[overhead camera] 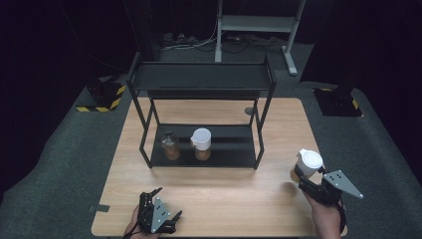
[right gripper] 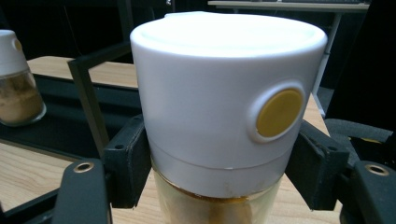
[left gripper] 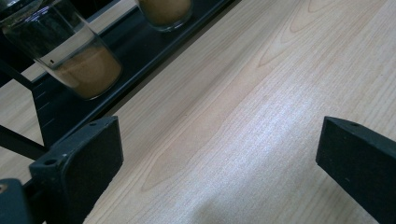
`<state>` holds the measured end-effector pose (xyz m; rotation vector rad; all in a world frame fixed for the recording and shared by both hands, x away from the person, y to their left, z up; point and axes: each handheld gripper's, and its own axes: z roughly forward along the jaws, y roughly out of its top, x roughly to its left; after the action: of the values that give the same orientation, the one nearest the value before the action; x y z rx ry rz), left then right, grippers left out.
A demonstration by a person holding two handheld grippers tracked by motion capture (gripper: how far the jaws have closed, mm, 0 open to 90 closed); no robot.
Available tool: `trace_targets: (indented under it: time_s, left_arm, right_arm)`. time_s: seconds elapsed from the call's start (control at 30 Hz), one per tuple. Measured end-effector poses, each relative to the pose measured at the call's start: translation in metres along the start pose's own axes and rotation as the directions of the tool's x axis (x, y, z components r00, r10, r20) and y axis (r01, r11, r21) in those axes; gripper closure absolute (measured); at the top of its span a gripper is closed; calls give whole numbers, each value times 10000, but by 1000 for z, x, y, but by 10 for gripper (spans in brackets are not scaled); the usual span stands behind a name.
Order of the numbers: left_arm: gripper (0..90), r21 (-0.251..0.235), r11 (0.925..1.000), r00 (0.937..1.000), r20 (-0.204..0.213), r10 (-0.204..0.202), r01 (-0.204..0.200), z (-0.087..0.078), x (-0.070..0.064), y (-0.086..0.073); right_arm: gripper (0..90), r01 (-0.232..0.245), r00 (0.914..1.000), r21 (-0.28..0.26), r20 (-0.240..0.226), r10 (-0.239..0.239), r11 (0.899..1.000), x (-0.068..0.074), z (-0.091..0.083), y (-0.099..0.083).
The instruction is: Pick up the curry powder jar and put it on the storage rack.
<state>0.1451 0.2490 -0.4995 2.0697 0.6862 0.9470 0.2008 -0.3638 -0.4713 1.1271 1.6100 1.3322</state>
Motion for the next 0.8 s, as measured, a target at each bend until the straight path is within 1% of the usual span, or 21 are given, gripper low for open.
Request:
trace_targets:
  time_s: [0.07,0.43,0.5,0.6,0.8]
  left_arm:
    - [10,1,10000,10000,2,7,-7,0,0,0]
    - [10,-3,10000,10000,8,-25,25,0,0,0]
    - [10,-6,10000,10000,8,-28,28,0,0,0]
    - [10,-17,10000,10000,11,-37,37,0,1,0]
    - [10,-17,10000,10000,34,-30,30,0,1,0]
  right_arm:
    - [304,-27,10000,-8,-46,27,10000,1,-1,2]
    - [304,163,9992,-203,-373,-171,9997,10,-7,13]
    - [304,254,9984,-246,-498,-266,9994,13,-8,15]
    - [304,246,9980,-248,-575,-260,9994,15,-8,16]
    - [304,131,9952,-352,-967,-165,9993,22,-8,16]
